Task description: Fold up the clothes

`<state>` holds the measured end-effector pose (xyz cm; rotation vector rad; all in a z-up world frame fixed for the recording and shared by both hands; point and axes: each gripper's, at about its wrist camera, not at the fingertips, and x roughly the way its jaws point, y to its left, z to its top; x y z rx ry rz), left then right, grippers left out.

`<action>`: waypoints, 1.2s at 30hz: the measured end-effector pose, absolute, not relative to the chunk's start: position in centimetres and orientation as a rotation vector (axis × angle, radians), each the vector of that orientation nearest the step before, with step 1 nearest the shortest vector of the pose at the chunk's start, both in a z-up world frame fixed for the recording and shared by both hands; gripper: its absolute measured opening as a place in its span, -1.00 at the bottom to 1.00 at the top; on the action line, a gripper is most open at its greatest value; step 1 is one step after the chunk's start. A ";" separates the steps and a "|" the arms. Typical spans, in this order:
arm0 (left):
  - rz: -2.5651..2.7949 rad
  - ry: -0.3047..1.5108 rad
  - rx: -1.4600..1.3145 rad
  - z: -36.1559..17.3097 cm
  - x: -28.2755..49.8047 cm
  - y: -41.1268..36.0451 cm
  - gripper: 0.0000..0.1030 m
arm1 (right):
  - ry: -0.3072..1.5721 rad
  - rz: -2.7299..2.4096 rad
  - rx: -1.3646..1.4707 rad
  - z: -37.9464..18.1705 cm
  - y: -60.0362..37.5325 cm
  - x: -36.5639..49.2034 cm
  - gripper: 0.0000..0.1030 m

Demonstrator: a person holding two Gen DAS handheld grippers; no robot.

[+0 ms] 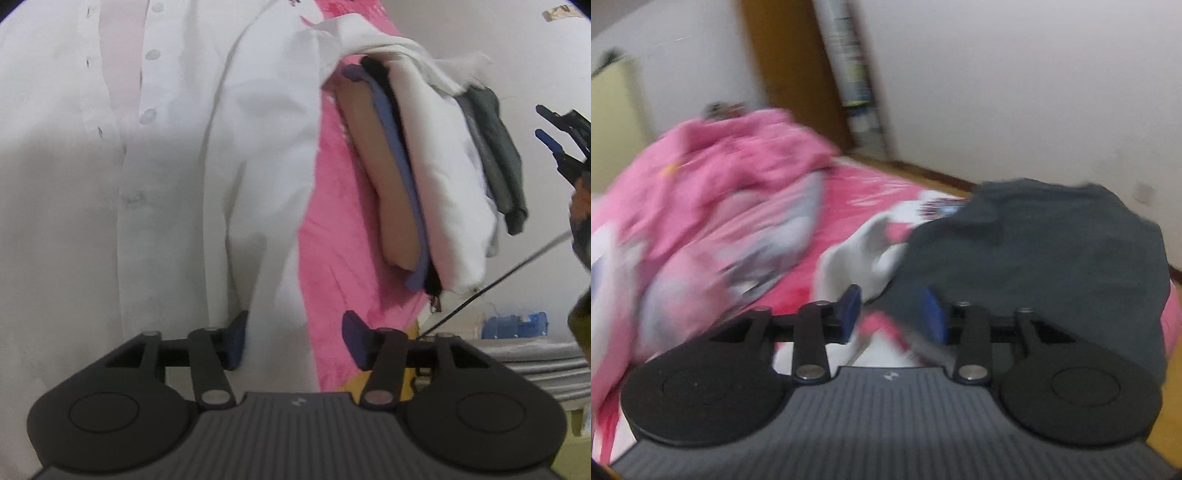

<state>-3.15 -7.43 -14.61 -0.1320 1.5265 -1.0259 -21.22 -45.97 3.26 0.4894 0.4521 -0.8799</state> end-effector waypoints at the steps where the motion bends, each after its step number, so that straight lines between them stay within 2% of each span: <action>1: -1.036 1.529 -0.135 -14.3 -3.5 -7.2 0.16 | 0.478 -0.820 0.466 3.8 -44.6 -21.3 -0.14; 5: -1.071 1.546 -0.140 -12.9 -4.7 -5.6 0.28 | 0.587 -0.578 0.438 4.8 -39.0 -21.5 -0.13; 11: -1.114 1.596 -0.153 -11.5 -7.2 -3.9 0.29 | 0.718 -0.316 0.573 2.7 -32.9 -19.9 -0.13; 18: -1.130 1.537 -0.265 -9.3 -5.6 -0.4 0.28 | 0.711 -0.141 0.547 3.0 -30.1 -12.6 -0.15; 22: -1.085 1.498 -0.313 -9.7 -2.8 1.0 0.23 | 0.678 -0.096 0.536 5.6 -30.2 -7.7 -0.20; 28: -0.964 1.441 -0.290 -11.9 1.4 1.1 -0.06 | 0.640 -0.095 0.561 10.0 -31.2 1.0 -0.22; 31: -0.904 1.411 -0.279 -13.0 3.6 1.1 -0.19 | 0.716 -0.110 0.572 8.0 -31.6 6.0 -0.22; 36: -0.859 1.372 -0.235 -13.8 3.9 -0.3 -0.28 | 0.879 -0.125 0.371 -1.8 -30.4 14.9 -0.22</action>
